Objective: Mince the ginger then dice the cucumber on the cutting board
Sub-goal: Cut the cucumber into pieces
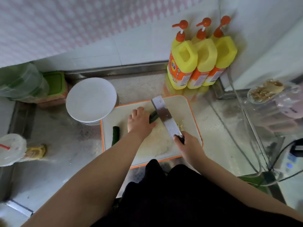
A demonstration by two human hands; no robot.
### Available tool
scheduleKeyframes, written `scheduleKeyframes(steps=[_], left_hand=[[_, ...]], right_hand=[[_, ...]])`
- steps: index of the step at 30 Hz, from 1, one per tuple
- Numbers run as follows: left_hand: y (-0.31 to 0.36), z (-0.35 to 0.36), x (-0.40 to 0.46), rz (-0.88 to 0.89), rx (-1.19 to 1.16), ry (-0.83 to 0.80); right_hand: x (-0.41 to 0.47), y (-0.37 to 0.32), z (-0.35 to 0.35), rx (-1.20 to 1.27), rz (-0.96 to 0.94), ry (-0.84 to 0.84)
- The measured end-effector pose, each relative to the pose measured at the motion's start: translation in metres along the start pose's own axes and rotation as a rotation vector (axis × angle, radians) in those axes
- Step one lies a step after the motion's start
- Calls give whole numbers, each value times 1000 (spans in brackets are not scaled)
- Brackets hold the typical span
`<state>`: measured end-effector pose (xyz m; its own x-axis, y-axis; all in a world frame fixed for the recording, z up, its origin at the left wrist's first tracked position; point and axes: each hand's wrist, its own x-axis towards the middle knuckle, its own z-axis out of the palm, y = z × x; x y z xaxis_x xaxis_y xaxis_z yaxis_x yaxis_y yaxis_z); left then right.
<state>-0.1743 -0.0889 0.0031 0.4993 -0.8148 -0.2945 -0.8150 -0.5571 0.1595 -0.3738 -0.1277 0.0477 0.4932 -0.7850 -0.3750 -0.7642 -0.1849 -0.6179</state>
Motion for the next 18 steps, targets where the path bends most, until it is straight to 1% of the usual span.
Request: scheduleKeyframes(steps=[3,6,9,12,15,18], left_hand=[[-1,-1,4,31,96,54],[-4,3,-6,32,115,73],[-8,10,-29,-46,61,56],[-9,16,-45,-118,57,52],[-3,11,-40,-162,43,-3],[-1,5,-29,-253,5,-134]], right_hand=[[0,3,-3,15,-8,10],[1,13,-5,12,-8,-4],[1,20,-6,5,12,0],[0,22,-5,12,9,5],[1,22,-4,-5,-13,-20],[2,21,-4,-18,-29,-29]])
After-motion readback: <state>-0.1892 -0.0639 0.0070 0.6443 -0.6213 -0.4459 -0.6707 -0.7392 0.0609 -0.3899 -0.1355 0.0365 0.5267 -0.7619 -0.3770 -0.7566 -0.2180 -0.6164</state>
